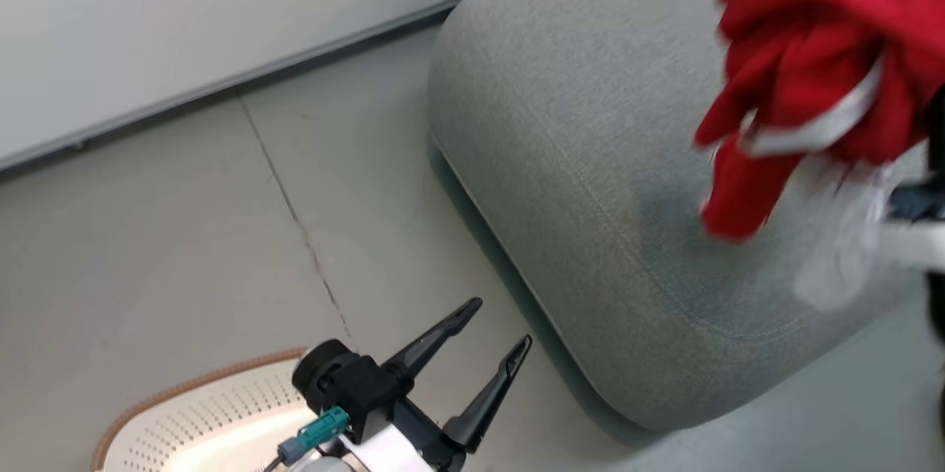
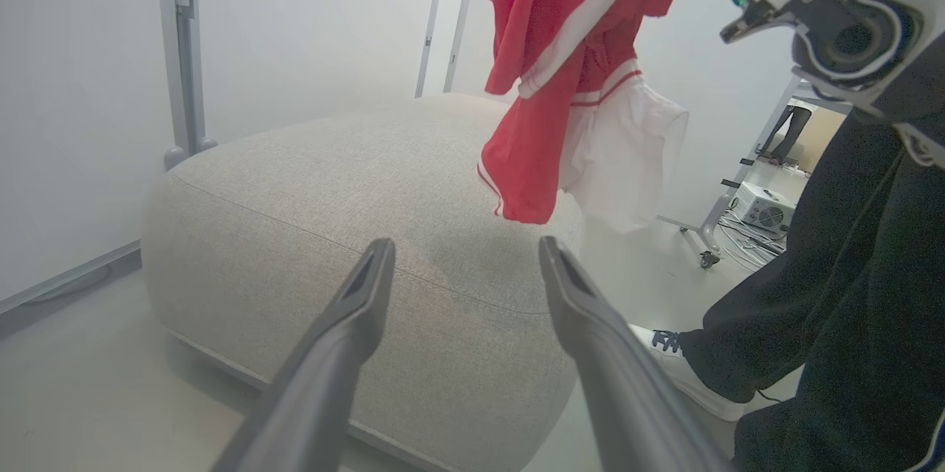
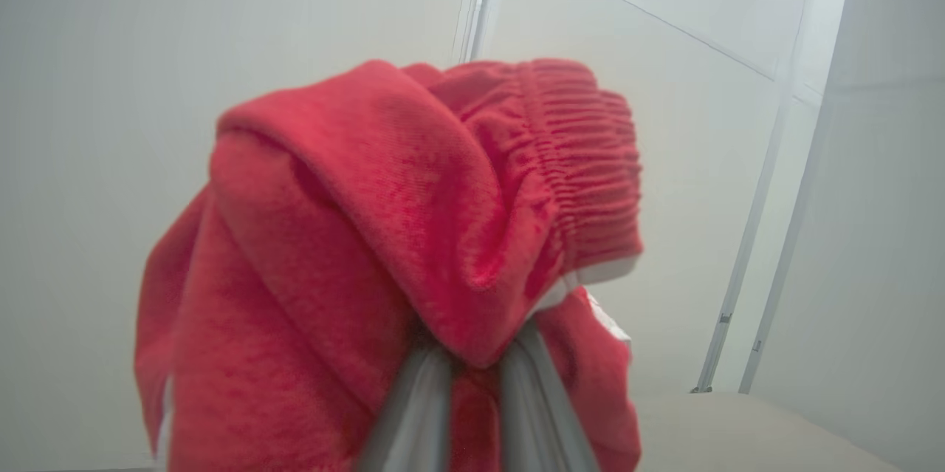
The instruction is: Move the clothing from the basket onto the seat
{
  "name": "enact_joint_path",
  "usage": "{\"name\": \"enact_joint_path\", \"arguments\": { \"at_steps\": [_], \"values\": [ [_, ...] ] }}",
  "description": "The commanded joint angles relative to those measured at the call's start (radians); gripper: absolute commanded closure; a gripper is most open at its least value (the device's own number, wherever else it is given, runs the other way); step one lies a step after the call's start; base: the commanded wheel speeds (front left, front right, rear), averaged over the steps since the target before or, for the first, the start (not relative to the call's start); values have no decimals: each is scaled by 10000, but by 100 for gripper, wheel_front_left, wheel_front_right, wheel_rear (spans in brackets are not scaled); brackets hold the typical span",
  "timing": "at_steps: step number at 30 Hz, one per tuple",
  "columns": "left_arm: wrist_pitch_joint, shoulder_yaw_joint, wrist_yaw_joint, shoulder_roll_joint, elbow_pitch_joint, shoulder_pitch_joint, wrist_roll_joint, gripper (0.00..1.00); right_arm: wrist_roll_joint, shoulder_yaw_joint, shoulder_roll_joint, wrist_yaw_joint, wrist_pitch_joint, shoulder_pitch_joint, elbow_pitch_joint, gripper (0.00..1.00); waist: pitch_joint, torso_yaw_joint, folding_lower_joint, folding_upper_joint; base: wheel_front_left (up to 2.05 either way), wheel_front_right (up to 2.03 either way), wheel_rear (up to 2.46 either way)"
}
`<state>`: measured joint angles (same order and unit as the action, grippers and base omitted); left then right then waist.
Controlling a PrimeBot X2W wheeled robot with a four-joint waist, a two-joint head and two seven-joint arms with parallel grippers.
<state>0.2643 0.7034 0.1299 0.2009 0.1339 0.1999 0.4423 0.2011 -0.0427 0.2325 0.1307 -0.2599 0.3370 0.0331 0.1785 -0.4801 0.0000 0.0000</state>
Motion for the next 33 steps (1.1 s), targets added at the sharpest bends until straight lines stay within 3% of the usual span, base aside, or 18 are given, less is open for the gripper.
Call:
{"name": "enact_joint_path", "arguments": {
  "at_steps": [1,11,19,33],
  "values": [
    [4,-39,11,145,-77,250,42,0,41,-69,265,3,-50,578,-115,100,532,170,0,0,0,0,0],
    [4,623,11,1043,-388,1359,44,0,486,-1094,1792,3,-49,4094,987,100,2331,989,0,0,0,0,0],
    [5,716,11,1244,-637,2101,106,0,465,-1639,2541,3,-49,5182,2851,100,3613,1736,0,0,0,0,0],
    [5,1335,11,1549,-739,2658,-14,0,592,-3035,2547,3,-49,5353,6813,100,4552,2622,0,0,0,0,0]
  ]
}}
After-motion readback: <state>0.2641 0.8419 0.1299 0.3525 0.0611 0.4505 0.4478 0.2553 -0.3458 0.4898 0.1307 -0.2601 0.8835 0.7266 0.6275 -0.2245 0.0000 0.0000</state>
